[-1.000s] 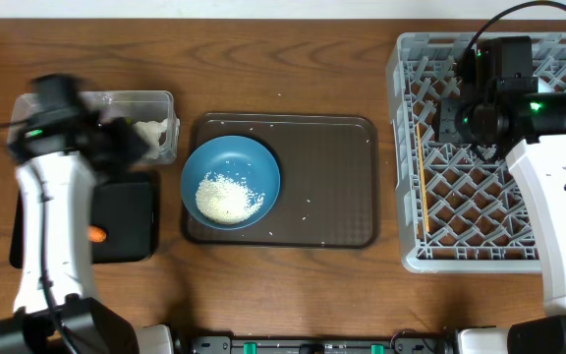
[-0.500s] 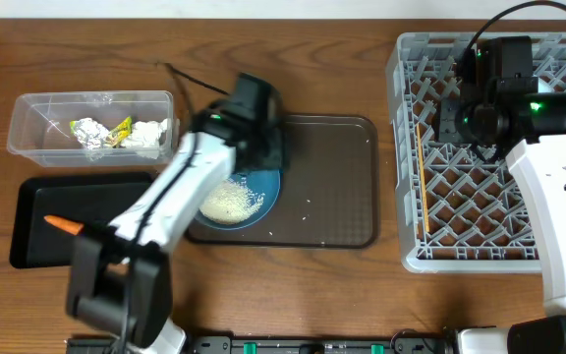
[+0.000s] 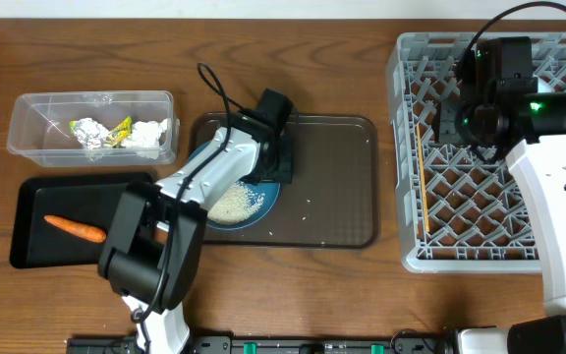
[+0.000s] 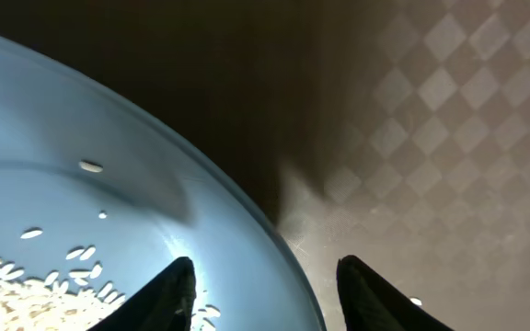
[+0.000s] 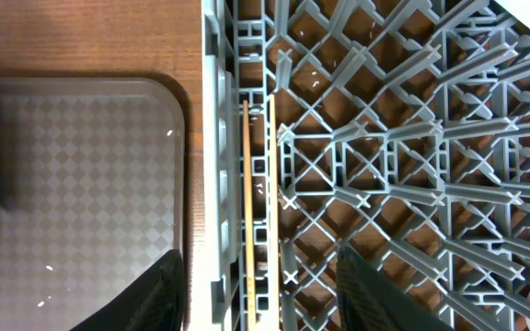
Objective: Sort waste into correct bins and load items into the dishwasher rack
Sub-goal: 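Move the left gripper to the blue plate and grasp its rim, then carry the blue plate left and tip the rice into the black tray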
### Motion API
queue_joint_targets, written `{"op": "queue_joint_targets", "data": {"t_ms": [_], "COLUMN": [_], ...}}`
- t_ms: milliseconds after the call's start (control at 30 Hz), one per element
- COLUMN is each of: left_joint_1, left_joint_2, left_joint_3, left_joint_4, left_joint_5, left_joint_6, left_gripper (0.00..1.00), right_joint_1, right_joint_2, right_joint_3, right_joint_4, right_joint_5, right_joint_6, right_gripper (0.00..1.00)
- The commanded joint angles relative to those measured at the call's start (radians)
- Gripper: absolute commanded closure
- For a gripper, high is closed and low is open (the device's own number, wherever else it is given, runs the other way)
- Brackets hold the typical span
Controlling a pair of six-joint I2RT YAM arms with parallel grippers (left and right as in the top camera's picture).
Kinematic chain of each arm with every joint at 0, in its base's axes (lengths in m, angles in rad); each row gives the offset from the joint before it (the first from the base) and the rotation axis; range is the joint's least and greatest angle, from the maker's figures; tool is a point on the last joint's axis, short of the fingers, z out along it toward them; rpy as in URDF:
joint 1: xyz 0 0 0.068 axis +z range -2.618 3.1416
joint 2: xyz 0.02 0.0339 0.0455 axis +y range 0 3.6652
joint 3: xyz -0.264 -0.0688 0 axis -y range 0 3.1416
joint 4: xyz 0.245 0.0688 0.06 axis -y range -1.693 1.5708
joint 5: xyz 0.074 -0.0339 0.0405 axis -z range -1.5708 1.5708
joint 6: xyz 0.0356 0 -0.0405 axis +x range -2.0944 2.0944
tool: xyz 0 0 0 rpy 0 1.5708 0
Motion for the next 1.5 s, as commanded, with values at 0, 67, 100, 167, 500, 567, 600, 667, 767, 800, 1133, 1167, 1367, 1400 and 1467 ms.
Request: {"op": "queue_joint_targets", "data": {"t_ms": [0,67,100,167,500,567,600,667,767,800,1133,1167,1367,1400,1467], "left_joint_1": [-0.019,-0.026,-0.029,-0.033,-0.035,-0.035,-0.035,-0.035,-0.035,-0.035,-0.035,-0.035,-0.035,-0.035,-0.034], "left_joint_2": [0.034,0.044,0.048,0.056,0.089,0.089,0.089,0.080,0.055,0.044,-0.125,-0.137,-0.188,-0.192,-0.198], "left_joint_3": [0.002,0.002,0.002,0.002,-0.002,-0.002,-0.002,-0.002,-0.002,-0.002,-0.002,-0.002,-0.002,-0.002,-0.002], "left_joint_4": [-0.001,0.000,0.001,0.000,-0.022,-0.034,-0.042,-0.066,-0.101,-0.110,-0.233,-0.246,-0.338,-0.351,-0.374], "left_joint_5": [-0.020,-0.021,-0.021,-0.026,-0.035,-0.035,-0.035,-0.035,-0.035,-0.035,-0.040,-0.049,-0.124,-0.136,-0.144], "left_joint_6": [0.009,0.009,0.009,0.009,0.009,0.009,0.009,0.009,0.009,0.009,0.008,0.004,-0.027,-0.029,-0.029], "left_gripper": [0.53,0.57,0.59,0.64,0.94,0.94,0.94,0.94,0.94,0.94,0.94,0.94,0.94,0.94,0.94], "right_joint_1": [-0.004,-0.004,-0.004,-0.004,-0.004,-0.004,-0.004,-0.004,-0.004,-0.004,-0.004,-0.005,-0.006,-0.006,-0.006], "right_joint_2": [0.006,0.006,0.006,0.006,0.006,0.006,0.006,0.006,0.006,0.006,0.006,0.006,0.006,0.006,0.006], "right_joint_3": [-0.002,-0.002,-0.002,-0.002,-0.002,-0.002,-0.002,-0.002,-0.002,-0.002,-0.002,-0.002,-0.002,-0.002,-0.002], "right_joint_4": [-0.002,-0.005,-0.005,-0.005,-0.008,-0.008,-0.009,-0.008,-0.008,-0.008,-0.008,-0.008,-0.005,-0.005,-0.005], "right_joint_5": [0.010,0.010,0.010,0.010,0.011,0.011,0.011,0.011,0.012,0.011,0.014,0.018,0.031,0.030,0.030], "right_joint_6": [-0.014,-0.014,-0.014,-0.014,-0.014,-0.014,-0.014,-0.014,-0.026,-0.029,-0.033,-0.033,-0.033,-0.033,-0.033], "right_gripper": [0.53,0.53,0.53,0.53,0.53,0.53,0.53,0.53,0.53,0.53,0.54,0.54,0.53,0.53,0.54]}}
